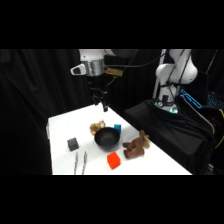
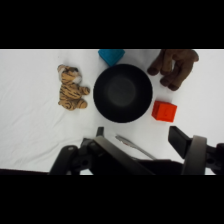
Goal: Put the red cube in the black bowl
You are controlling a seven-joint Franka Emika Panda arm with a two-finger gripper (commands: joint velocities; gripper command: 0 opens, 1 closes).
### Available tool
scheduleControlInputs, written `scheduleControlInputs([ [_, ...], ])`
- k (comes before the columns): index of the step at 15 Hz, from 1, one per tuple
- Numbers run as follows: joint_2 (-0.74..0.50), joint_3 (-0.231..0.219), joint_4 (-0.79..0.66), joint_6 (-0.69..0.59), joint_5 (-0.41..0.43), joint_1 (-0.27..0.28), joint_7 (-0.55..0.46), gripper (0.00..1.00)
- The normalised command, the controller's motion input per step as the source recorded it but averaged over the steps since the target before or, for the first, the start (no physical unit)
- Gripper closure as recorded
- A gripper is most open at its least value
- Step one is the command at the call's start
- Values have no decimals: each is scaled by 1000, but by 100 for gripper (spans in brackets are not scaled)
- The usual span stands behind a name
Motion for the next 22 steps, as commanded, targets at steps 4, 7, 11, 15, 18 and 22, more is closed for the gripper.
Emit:
scheduleControlInputs([
  [4, 36, 44, 34, 31, 22, -15, 62, 0],
  [7, 91, 69, 68, 116, 9, 36, 203, 0],
  [11, 109, 78, 71, 149, -2, 83, 264, 0],
  [15, 129, 61, 85, 167, -1, 92, 272, 0],
  [18, 140, 36, 58, 248, -32, 89, 293, 0],
  [22, 111, 24, -10, 274, -56, 88, 270, 0],
])
